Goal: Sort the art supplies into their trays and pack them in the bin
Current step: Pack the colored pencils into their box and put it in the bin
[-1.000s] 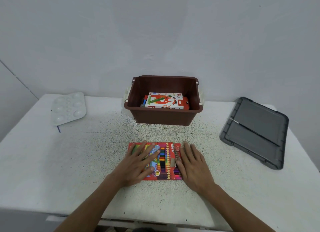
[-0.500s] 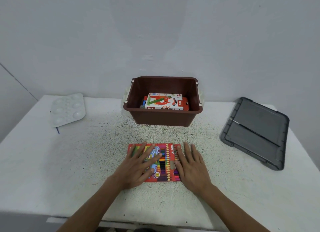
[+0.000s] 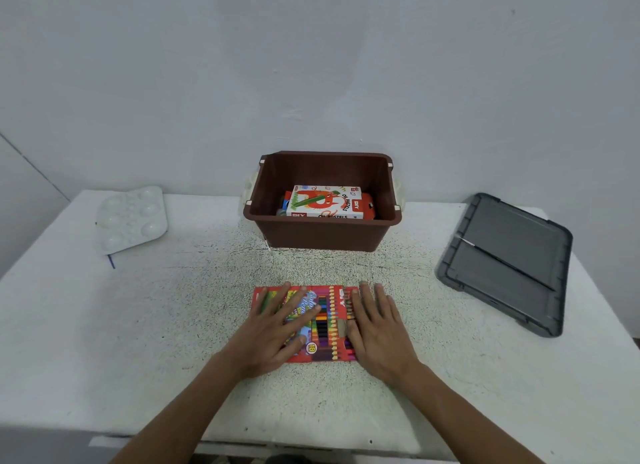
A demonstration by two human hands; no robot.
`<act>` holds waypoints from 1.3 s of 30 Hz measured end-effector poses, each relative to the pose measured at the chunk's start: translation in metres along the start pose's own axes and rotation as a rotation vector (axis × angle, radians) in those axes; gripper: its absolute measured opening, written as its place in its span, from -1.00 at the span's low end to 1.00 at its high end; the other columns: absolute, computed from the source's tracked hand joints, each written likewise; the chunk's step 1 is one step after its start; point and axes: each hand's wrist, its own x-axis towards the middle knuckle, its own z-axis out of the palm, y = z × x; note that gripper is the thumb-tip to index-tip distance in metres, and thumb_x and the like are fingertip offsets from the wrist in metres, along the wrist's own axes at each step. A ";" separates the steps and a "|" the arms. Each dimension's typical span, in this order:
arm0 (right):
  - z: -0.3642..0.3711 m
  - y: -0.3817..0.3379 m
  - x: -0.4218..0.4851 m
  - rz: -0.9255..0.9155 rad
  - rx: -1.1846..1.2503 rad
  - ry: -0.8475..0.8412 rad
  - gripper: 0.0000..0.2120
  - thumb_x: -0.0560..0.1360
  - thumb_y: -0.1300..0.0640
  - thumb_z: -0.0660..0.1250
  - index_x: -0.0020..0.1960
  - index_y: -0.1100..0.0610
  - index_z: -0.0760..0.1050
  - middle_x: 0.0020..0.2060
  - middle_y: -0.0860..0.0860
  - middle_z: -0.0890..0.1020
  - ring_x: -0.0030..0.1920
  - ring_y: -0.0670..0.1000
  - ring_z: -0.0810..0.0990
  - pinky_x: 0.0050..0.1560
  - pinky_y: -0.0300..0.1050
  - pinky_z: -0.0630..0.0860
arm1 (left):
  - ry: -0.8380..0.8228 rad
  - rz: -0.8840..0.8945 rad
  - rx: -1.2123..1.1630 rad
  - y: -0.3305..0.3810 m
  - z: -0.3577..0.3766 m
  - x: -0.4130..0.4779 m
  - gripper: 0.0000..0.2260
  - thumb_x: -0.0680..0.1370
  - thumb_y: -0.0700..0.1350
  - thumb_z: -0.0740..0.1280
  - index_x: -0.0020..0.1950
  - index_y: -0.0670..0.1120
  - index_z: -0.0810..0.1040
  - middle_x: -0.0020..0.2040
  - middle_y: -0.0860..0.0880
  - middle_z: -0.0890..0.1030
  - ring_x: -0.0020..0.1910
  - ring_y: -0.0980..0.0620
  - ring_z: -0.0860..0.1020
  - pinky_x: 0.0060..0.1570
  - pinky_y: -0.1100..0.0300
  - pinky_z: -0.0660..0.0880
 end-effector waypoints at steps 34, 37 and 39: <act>-0.001 -0.001 0.008 0.041 0.052 -0.063 -0.06 0.37 -0.58 -0.41 0.59 -0.07 -0.30 0.58 0.04 -0.28 0.55 0.10 -0.38 0.57 0.08 -0.23 | 0.006 -0.012 -0.012 -0.001 0.001 0.000 -0.49 0.65 0.29 -0.10 0.59 0.24 -0.07 0.63 0.05 -0.07 0.60 -0.07 -0.15 0.49 -0.19 -0.16; 0.001 0.000 0.003 0.039 0.030 -0.066 -0.05 0.37 -0.58 -0.42 0.59 -0.03 -0.33 0.56 0.05 -0.32 0.53 0.10 -0.42 0.55 0.06 -0.30 | -0.010 -0.021 -0.022 0.000 0.000 0.000 -0.49 0.64 0.31 -0.15 0.59 0.26 -0.11 0.62 0.06 -0.12 0.59 -0.05 -0.23 0.49 -0.20 -0.20; 0.004 -0.004 0.002 0.054 0.031 -0.062 -0.05 0.38 -0.58 -0.40 0.59 -0.03 -0.33 0.55 0.06 -0.33 0.53 0.11 -0.43 0.55 0.09 -0.29 | -0.007 -0.026 -0.023 0.000 0.000 0.000 -0.49 0.63 0.32 -0.18 0.58 0.28 -0.14 0.62 0.07 -0.15 0.58 -0.04 -0.26 0.50 -0.21 -0.21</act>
